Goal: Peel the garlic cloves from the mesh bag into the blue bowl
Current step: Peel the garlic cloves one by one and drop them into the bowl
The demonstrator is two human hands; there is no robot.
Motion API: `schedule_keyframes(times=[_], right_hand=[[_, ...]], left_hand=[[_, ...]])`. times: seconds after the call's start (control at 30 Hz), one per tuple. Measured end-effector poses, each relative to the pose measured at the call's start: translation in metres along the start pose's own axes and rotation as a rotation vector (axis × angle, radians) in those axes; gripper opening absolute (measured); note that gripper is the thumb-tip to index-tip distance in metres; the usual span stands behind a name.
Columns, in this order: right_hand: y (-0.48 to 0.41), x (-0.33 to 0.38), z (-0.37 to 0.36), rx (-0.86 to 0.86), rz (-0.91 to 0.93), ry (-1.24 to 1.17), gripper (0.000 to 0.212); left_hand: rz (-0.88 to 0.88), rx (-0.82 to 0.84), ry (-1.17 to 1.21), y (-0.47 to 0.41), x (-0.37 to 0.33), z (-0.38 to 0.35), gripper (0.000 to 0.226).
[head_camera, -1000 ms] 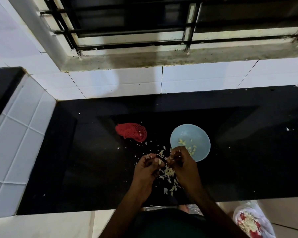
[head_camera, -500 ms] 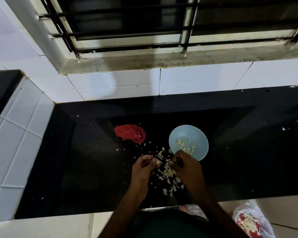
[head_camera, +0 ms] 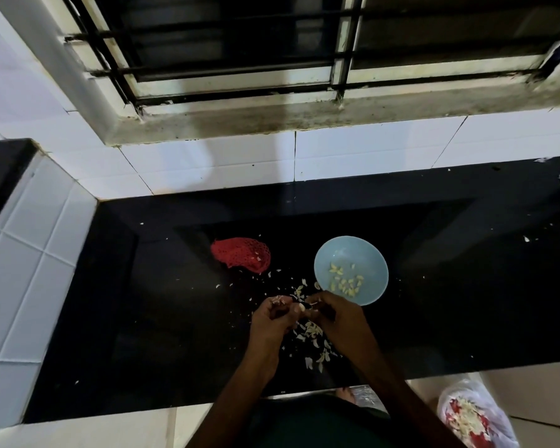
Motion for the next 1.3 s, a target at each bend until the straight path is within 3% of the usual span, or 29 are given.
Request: schedule_keyframes(times=[0.17,0.33,0.5,0.7,0.9,1.07,1.2,1.23,1.3], right_hand=[[0.000,0.002,0.000,0.024,-0.018,-0.043,0.003],[-0.003,-0.004,0.029,-0.124,-0.098,-0.112,0.005],[-0.037,-0.024,0.080,-0.255,-0.227,-0.025,0.008],[-0.058,-0.030,0.087,-0.193,-0.139,0.266,0.022],[-0.039,-0.027,0.095,-0.203,-0.145,0.179,0.018],[-0.004,-0.036,0.074,-0.086,-0.118,0.269,0.027],[0.013,-0.062,0.059,-0.046,-0.098,0.264,0.010],[0.014,-0.066,0.060,-0.053,-0.078,0.281,0.023],[0.012,-0.069,0.064,-0.042,-0.026,0.343,0.035]], left_hand=[[-0.031,0.027,-0.063,0.000,-0.003,-0.002,0.019],[-0.038,0.022,-0.142,-0.003,-0.002,-0.002,0.019],[-0.039,0.035,-0.254,-0.006,0.004,-0.006,0.015],[-0.082,-0.023,-0.389,-0.011,0.009,-0.013,0.041],[-0.200,-0.045,-0.690,-0.014,0.017,-0.009,0.026],[-0.258,-0.093,-0.742,-0.008,0.019,-0.008,0.006],[-0.261,-0.155,-0.740,-0.004,0.024,-0.007,0.012],[-0.256,-0.176,-0.738,-0.002,0.024,-0.010,0.007],[-0.266,-0.241,-0.779,0.001,0.029,-0.013,0.023]])
Point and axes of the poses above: each hand's wrist, its own y-axis away from the middle knuckle, its own z-axis out of the back of the hand, x = y × z, the point moved 4 cm from there along -y, towards the middle knuckle, and after that the axes turned 2 degrees about -y, right-handed, at the moved point
